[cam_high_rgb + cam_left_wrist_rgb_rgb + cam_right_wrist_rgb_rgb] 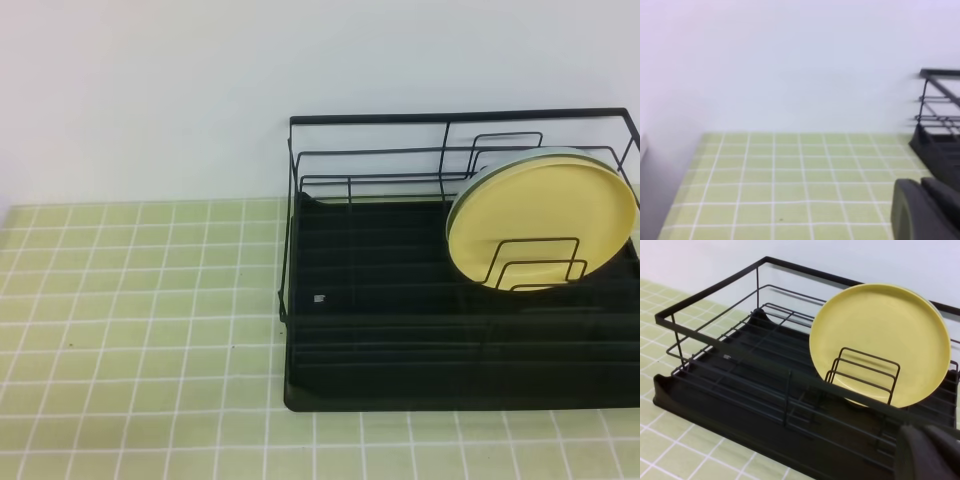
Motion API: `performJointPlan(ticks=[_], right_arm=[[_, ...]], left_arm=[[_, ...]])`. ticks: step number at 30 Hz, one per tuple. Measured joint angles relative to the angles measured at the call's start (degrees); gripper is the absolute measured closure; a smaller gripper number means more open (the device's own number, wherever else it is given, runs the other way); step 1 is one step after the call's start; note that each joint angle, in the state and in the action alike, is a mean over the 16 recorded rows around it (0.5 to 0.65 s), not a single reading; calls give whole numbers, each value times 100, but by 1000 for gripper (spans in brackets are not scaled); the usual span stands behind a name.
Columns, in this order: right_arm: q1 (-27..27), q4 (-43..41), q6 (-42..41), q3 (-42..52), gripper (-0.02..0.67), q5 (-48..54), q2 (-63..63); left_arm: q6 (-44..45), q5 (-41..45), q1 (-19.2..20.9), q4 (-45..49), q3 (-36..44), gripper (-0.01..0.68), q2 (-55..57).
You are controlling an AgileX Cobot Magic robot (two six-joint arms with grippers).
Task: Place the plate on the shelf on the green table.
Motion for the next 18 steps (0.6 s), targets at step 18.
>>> performJointPlan(ticks=[18], right_arm=[[0,67,0,0,651,9,0]], left_arm=[[-5601,1240,115,5160,451,675,-973]])
